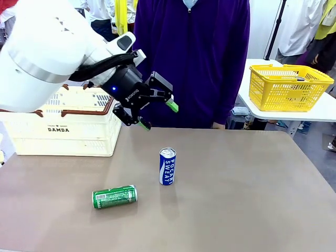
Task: Place the drinks into the Shopping basket.
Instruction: Pick up one drink and place it into the Shopping basket.
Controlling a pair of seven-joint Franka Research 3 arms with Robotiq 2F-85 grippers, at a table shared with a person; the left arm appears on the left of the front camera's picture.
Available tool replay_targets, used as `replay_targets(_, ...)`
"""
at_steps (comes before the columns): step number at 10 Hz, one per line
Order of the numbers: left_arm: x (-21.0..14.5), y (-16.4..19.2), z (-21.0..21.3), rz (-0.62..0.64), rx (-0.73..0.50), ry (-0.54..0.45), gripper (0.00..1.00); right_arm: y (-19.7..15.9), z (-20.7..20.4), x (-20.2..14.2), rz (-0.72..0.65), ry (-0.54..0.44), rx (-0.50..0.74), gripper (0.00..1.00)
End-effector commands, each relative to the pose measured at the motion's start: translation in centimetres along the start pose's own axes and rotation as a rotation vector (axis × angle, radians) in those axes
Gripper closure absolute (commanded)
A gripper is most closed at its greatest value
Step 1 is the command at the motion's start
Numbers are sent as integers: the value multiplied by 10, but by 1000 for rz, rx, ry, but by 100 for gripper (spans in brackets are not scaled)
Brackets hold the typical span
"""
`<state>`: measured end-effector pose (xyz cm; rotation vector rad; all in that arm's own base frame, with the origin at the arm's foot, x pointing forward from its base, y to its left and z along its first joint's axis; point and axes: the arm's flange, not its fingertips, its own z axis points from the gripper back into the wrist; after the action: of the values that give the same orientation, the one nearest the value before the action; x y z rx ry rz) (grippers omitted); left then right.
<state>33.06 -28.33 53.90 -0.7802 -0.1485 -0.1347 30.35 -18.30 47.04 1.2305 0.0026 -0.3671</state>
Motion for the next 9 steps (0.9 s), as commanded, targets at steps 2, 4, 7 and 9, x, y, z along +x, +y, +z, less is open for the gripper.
replay_targets(2,0,0,0,0,0,0,0,5,3,-1,-14,5,1,0)
replay_targets(4,53,6,-20,89,185,72,0,5,3,-1,-14,5,1,0)
replay_targets(7,98,23,-67,201,359,141,0,5,3,-1,-14,5,1,0)
replay_targets(9,107,32,-103,234,425,136,0,5,3,-1,-14,5,1,0)
